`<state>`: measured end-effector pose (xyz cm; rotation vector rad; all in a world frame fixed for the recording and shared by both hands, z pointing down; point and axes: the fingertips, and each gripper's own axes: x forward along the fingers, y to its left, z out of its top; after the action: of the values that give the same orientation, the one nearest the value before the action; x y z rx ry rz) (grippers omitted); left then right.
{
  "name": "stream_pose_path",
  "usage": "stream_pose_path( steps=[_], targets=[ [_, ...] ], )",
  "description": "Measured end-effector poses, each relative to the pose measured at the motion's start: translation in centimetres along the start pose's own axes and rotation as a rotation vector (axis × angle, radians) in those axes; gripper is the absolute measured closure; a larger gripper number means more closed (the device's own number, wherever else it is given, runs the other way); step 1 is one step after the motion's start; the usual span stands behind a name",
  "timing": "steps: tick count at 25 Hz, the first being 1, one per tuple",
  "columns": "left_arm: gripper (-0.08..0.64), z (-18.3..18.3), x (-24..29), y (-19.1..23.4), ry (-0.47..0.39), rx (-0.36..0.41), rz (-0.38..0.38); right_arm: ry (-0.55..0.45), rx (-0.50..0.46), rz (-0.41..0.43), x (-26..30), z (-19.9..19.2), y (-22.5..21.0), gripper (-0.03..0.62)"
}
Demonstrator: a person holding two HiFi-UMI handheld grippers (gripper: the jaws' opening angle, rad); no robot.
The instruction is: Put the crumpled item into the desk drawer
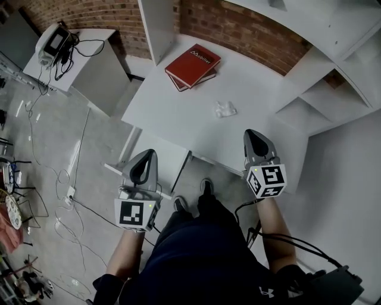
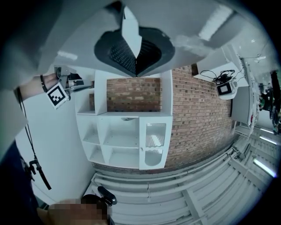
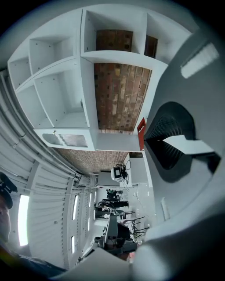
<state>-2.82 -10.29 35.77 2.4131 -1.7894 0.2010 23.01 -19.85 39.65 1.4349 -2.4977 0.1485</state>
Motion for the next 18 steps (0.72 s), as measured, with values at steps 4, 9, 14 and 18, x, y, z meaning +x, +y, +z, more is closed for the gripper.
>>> stream_pose_path(
  steps=[4,9,14,18],
  targets=[
    [0.557,-1.6,1.6,0.8,0.05,0.034,0.074,0.055,-0.01,0.048,4.3,-1.8,-2.9,0.589],
    [0.557,-2.9,2.7,1.1,0.079,0.028,0.149,0.168,-0.032,0.155,9.4,-4.4,-4.8,0.549],
    [0.557,-3.7,2.7,1.7,0.101,0.008,0.244,0.25,-0.094,0.241,13.9,-6.8,-5.8,0.533],
    [0.557,-4.0,2.0,1.9,0.115,-0.032,0.324,0.327,-0.188,0.303,16.9,-9.2,-6.2,0.532]
  ],
)
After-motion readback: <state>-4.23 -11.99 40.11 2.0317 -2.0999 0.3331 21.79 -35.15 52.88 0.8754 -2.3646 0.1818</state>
